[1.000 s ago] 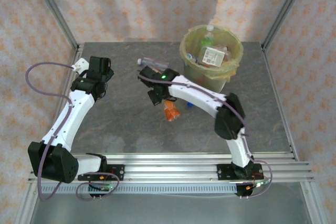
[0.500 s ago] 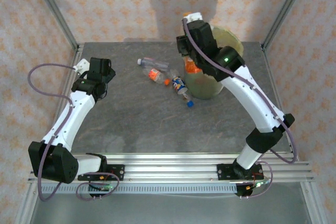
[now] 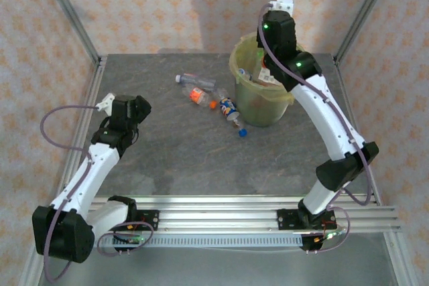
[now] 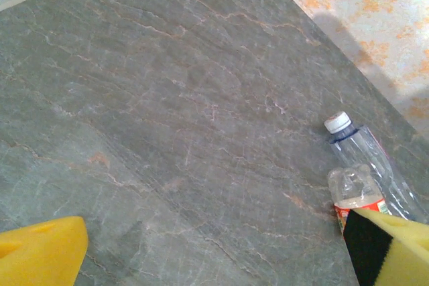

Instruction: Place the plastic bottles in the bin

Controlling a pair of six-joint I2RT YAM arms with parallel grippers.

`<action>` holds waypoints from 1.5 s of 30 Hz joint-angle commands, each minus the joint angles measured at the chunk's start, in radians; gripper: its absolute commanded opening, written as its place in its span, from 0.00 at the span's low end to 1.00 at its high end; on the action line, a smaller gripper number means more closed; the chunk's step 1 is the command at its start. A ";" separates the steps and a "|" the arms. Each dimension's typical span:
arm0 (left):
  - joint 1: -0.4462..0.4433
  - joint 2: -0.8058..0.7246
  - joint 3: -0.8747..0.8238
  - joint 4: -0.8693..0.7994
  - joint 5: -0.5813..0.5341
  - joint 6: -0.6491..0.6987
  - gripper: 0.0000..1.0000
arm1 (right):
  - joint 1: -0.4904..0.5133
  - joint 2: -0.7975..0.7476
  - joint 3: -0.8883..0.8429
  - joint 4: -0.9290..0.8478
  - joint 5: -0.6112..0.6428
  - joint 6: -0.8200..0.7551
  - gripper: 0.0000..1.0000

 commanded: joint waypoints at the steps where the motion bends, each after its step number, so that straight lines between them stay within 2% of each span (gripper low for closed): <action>1: -0.006 -0.029 -0.048 0.080 0.017 0.031 1.00 | -0.022 -0.011 -0.045 0.130 0.066 -0.042 0.23; 7: -0.009 -0.053 -0.106 0.138 0.048 0.057 1.00 | -0.049 -0.018 -0.140 0.255 0.067 -0.076 0.23; 11: -0.009 -0.045 -0.107 0.139 0.045 0.066 1.00 | -0.057 -0.026 -0.248 0.416 0.061 -0.134 0.23; 19: -0.010 -0.021 -0.083 0.148 0.063 0.076 1.00 | -0.101 -0.041 -0.364 0.547 0.027 -0.144 0.23; 33: -0.012 0.010 -0.044 0.138 0.088 0.089 1.00 | -0.142 0.066 -0.383 0.804 0.084 -0.290 0.23; 39: -0.014 0.012 -0.021 0.122 0.091 0.105 1.00 | -0.168 0.118 -0.375 0.826 0.104 -0.291 0.23; 45: -0.014 0.010 -0.001 0.119 0.088 0.127 1.00 | -0.190 0.127 -0.442 0.812 0.106 -0.260 0.23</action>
